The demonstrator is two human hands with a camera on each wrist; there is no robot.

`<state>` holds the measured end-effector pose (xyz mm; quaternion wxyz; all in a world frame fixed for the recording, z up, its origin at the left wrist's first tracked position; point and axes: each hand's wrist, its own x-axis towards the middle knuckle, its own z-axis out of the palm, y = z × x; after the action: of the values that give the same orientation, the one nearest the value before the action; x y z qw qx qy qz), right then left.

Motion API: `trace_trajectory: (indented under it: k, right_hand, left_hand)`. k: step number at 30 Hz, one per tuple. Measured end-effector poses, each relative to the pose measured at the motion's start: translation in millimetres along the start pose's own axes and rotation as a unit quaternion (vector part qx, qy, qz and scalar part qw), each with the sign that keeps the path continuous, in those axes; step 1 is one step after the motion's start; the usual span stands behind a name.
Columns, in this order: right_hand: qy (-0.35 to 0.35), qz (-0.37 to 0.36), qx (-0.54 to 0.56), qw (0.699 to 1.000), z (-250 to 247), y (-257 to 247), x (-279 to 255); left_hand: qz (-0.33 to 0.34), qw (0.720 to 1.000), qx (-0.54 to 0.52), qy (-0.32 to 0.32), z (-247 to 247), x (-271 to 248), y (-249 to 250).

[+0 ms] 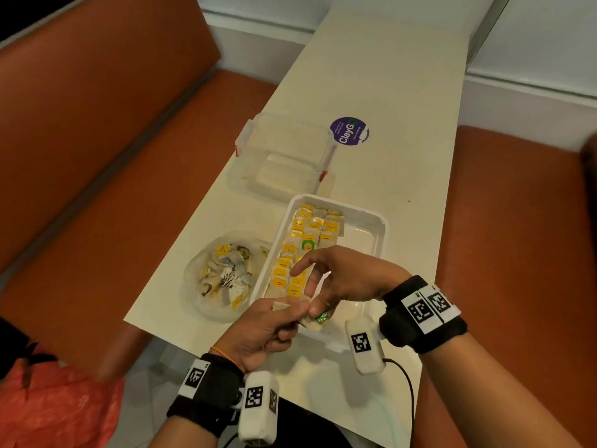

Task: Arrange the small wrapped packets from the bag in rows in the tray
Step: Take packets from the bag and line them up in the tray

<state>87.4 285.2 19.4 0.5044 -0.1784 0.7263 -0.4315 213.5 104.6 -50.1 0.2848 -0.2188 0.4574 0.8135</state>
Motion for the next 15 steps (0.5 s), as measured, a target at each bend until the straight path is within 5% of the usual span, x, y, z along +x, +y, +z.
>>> trace_trajectory:
  k: [8,15]
  right_hand:
    - [-0.022,0.002,-0.059,0.998,-2,-11,-6]
    - [0.027,-0.022,0.067,0.997,0,10,-12]
  left_hand:
    - [-0.030,0.998,-0.012,-0.060,7,-2,-4]
    - [0.052,0.995,-0.081,0.033,13,1,-3]
